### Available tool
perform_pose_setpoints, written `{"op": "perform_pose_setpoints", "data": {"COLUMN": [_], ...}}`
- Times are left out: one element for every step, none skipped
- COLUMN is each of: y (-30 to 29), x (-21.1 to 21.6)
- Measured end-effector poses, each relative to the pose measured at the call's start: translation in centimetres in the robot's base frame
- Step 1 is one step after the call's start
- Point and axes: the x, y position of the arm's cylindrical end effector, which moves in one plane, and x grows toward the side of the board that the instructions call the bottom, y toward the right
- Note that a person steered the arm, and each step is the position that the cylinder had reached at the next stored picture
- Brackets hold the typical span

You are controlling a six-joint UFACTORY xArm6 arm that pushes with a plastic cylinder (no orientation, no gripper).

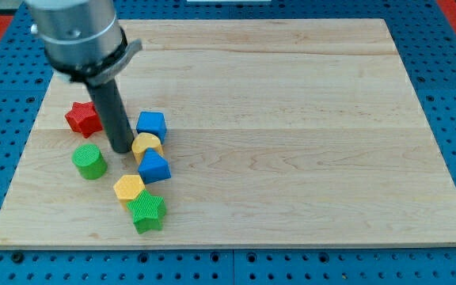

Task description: Push the green star diagonally above the green circle

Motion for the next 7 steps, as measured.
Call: {"op": "perform_pose_setpoints", "data": {"y": [-3.8, -3.8, -3.8, -3.8, -7.2, -11.5, -12.1], "x": [-0.5, -2.0, -4.9, -4.8, -3.5, -3.9, -3.9]}}
